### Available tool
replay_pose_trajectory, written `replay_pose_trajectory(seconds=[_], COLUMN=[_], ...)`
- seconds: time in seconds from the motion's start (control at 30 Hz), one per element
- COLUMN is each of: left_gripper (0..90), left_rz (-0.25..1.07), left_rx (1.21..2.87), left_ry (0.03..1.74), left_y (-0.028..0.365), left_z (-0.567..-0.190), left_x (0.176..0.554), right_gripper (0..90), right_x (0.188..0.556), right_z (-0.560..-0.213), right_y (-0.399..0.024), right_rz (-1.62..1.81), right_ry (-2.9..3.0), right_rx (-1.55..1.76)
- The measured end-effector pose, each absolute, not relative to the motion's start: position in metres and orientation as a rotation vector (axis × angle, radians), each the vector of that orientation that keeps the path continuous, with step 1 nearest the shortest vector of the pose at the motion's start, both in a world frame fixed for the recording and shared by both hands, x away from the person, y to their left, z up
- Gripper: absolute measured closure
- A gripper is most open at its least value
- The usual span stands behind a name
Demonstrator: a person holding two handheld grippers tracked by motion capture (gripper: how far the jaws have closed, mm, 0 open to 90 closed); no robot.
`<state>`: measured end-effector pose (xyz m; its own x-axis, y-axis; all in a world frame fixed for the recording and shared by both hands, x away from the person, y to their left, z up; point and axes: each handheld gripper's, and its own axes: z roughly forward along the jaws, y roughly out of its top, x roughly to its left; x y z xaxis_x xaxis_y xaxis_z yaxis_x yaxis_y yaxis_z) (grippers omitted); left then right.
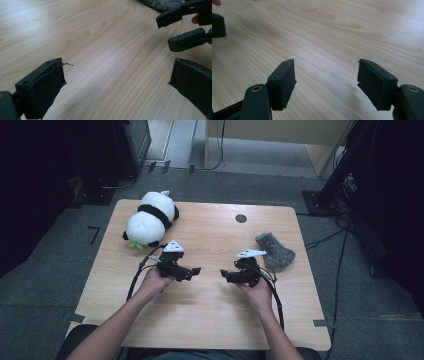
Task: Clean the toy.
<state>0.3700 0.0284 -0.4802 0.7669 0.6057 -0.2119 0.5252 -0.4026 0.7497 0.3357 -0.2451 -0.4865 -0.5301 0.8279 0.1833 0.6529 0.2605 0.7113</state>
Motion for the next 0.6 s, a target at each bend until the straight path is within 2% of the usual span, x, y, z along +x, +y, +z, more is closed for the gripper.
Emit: replay_pose_trajectory(seconds=[0.6], left_gripper=[0.0], left_rz=[0.113], left_rx=[2.236], left_ry=[0.832], left_y=[0.006], left_z=[-0.513], left_x=[0.369], right_gripper=[31.6], right_x=[0.336], right_z=[-0.513], right_y=[-0.220], right_rz=[1.013], right_ry=[2.305], right_rx=[1.338])
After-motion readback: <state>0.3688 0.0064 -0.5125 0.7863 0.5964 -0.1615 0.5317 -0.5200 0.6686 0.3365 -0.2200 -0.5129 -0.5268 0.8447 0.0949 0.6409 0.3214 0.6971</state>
